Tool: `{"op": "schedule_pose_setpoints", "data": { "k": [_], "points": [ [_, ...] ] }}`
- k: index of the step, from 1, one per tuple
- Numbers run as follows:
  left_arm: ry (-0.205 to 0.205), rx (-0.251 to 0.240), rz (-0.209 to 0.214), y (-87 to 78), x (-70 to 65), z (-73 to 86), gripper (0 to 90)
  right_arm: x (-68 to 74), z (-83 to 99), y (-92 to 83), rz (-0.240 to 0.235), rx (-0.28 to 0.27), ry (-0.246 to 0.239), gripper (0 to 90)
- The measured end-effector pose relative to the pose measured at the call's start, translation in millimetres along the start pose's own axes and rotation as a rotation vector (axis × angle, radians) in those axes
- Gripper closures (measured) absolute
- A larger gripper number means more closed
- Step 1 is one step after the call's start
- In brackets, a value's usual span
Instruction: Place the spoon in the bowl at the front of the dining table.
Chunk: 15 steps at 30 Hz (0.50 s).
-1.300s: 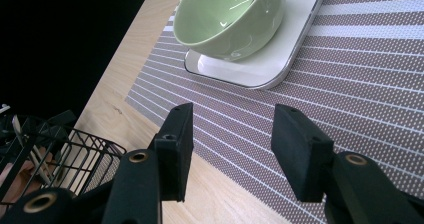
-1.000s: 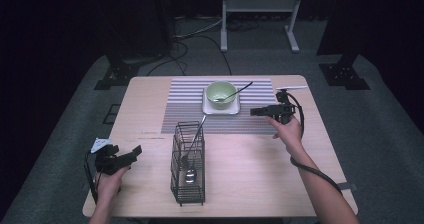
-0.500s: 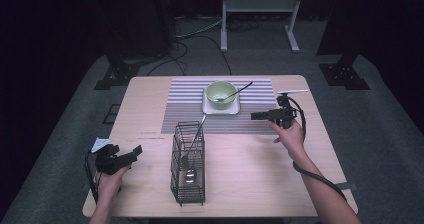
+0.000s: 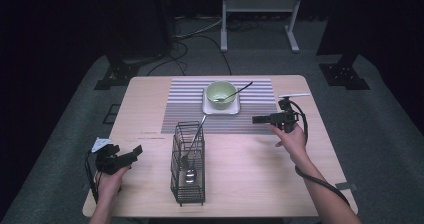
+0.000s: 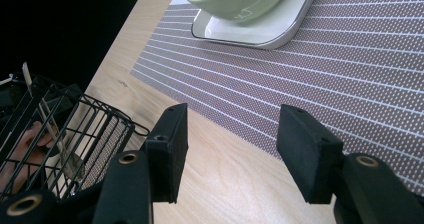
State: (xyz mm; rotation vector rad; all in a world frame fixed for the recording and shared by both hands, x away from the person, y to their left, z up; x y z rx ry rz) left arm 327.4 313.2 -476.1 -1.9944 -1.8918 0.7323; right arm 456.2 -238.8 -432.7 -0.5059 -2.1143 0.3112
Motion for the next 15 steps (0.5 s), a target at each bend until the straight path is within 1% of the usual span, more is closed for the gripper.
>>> {"op": "schedule_pose_setpoints", "data": {
  "k": [6, 15],
  "points": [
    [0.001, 0.001, -0.001, 0.1, 0.0, 0.0, 0.0, 0.2, 4.3, -1.0, -0.001, 0.004, -0.005, 45.2],
    [-0.002, 0.002, 0.002, 0.2, 0.2, -0.1, 0.0, 1.7, 11.1, -0.1, -0.015, 0.011, -0.003, 44.6]
  ]
}}
Point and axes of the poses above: each handheld gripper's, and its own axes: y roughly forward along the jaws, z roughly out of its underside, x roughly to its left, the point moved 1 cm from there along y, roughly forward along the jaws, and after that the axes turned 12 degrees about -z, right-handed, at the moved point
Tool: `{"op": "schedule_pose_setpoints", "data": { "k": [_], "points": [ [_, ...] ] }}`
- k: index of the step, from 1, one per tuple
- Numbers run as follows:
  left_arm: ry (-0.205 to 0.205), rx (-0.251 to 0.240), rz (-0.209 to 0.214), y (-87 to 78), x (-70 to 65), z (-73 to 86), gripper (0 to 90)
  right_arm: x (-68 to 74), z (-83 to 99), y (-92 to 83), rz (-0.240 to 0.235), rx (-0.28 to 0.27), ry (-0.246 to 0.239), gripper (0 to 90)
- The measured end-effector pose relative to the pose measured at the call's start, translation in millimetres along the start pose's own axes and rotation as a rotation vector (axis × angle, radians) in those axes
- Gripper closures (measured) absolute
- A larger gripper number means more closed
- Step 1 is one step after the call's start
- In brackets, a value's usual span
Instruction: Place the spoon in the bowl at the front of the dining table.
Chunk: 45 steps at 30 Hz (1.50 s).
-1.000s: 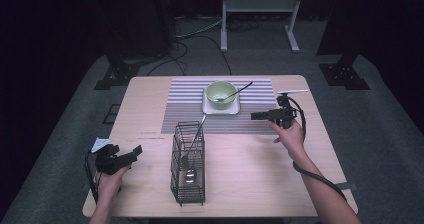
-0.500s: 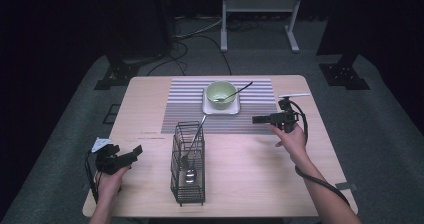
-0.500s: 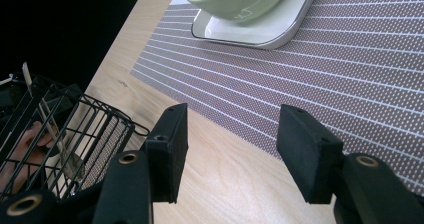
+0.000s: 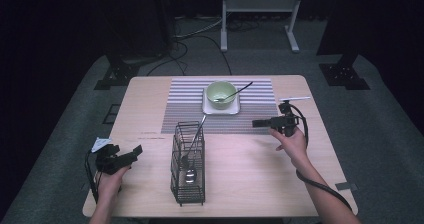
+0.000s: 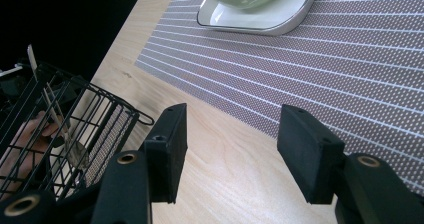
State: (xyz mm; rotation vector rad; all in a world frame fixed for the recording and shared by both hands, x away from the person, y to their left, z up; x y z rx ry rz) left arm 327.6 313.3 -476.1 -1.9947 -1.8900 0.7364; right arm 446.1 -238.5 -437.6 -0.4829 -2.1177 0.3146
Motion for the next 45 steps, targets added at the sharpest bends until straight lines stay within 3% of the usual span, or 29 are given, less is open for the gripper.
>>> {"op": "schedule_pose_setpoints", "data": {
  "k": [15, 45],
  "points": [
    [-0.003, 0.001, 0.0, 0.0, -0.3, 0.0, 0.0, 1.1, 11.0, -0.6, -0.041, -0.005, 0.013, 43.2],
    [-0.002, 0.005, 0.0, 0.8, -1.4, 0.2, 0.0, 1.9, 39.3, -8.5, -0.043, -0.009, 0.002, 42.0]
  ]
}}
Point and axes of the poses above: each handheld gripper's, and its own axes: y roughly forward along the jaws, z roughly out of its underside, x roughly to its left, the point moved 1 cm from there along y, roughly forward along the jaws, and after that the axes turned 12 degrees about -z, right-handed, at the moved point
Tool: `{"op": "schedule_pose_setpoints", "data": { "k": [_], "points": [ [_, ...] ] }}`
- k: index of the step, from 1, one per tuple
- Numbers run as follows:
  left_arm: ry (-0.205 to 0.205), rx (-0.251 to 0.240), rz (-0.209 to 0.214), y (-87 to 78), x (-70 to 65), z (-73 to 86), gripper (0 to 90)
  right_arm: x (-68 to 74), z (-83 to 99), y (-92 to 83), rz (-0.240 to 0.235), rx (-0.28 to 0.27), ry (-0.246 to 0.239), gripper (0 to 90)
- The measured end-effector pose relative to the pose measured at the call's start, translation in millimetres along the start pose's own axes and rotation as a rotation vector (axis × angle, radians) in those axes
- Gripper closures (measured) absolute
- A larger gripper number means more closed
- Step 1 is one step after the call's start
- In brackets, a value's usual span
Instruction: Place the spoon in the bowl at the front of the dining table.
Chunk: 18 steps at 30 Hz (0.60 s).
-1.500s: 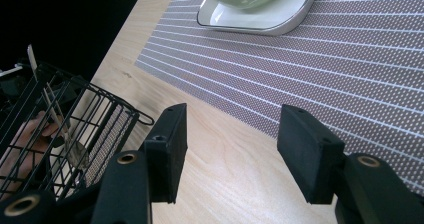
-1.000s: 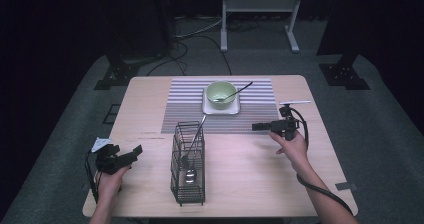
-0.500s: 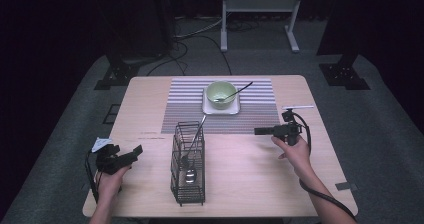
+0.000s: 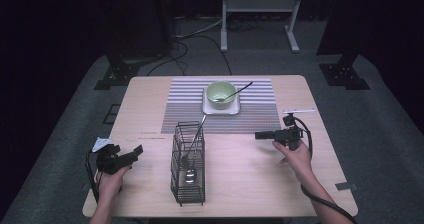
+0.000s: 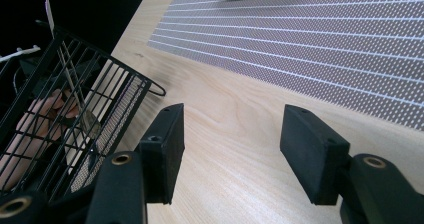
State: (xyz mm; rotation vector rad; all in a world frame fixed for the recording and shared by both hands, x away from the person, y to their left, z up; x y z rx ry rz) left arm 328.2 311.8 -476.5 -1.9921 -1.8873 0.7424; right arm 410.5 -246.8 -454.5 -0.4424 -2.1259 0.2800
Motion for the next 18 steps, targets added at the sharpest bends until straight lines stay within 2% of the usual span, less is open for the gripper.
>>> {"op": "schedule_pose_setpoints", "data": {
  "k": [18],
  "points": [
    [0.0, 0.001, -0.001, 0.4, -0.7, -0.1, 0.0, 7.9, 18.3, -2.0, -0.021, 0.019, -0.01, 40.5]
  ]
}}
Point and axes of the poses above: each handheld gripper's, and its own axes: y roughly forward along the jaws, z roughly out of its underside, x roughly to its left, the point moved 1 cm from there along y, roughly forward along the jaws, and after that the axes turned 12 degrees about -z, right-handed, at the moved point
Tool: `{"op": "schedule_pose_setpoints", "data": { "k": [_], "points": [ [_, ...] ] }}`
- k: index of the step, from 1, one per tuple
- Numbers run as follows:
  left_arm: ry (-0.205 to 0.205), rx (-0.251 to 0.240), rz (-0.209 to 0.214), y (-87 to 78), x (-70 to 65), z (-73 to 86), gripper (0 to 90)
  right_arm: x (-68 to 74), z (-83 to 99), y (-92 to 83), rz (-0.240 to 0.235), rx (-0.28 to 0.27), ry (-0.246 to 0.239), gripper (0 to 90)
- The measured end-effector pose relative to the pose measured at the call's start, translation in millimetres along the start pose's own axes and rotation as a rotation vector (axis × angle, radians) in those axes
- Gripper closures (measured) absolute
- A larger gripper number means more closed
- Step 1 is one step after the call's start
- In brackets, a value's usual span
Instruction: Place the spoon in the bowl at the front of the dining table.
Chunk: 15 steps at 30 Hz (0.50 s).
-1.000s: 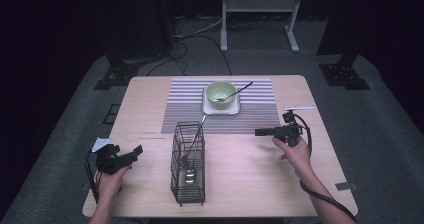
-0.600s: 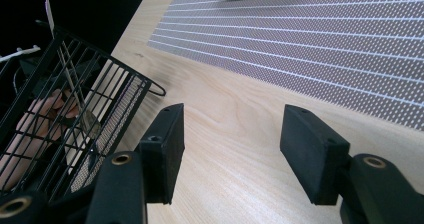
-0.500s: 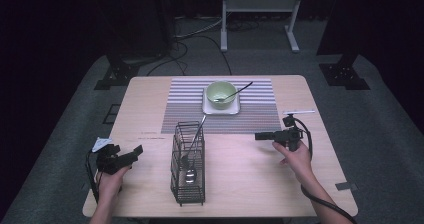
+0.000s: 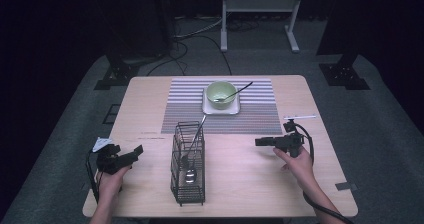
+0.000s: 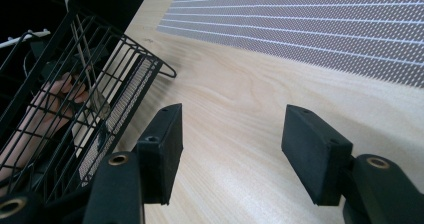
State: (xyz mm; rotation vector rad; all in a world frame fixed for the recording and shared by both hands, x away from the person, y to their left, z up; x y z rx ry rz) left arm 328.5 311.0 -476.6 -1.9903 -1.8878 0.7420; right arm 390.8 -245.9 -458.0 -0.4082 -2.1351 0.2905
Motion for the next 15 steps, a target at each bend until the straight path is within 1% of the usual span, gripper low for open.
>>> {"op": "schedule_pose_setpoints", "data": {
  "k": [8, 12, 15],
  "points": [
    [0.005, -0.002, 0.001, 0.0, -0.2, -0.3, 0.0, 6.6, 9.8, -0.8, -0.015, 0.002, -0.017, 40.0],
    [0.004, -0.002, 0.004, 0.4, -1.4, -0.6, 0.0, 6.8, 14.8, -1.1, -0.033, -0.003, -0.013, 39.7],
    [0.008, 0.0, 0.003, 0.7, -1.7, -0.9, 0.0, 6.7, 17.3, -1.7, -0.031, -0.004, -0.011, 39.2]
  ]
}}
Point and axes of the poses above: each handheld gripper's, and its own axes: y roughly forward along the jaws, z roughly out of its underside, x roughly to its left, the point moved 1 cm from there along y, roughly forward along the jaws, and after that the axes turned 12 degrees about -z, right-handed, at the moved point
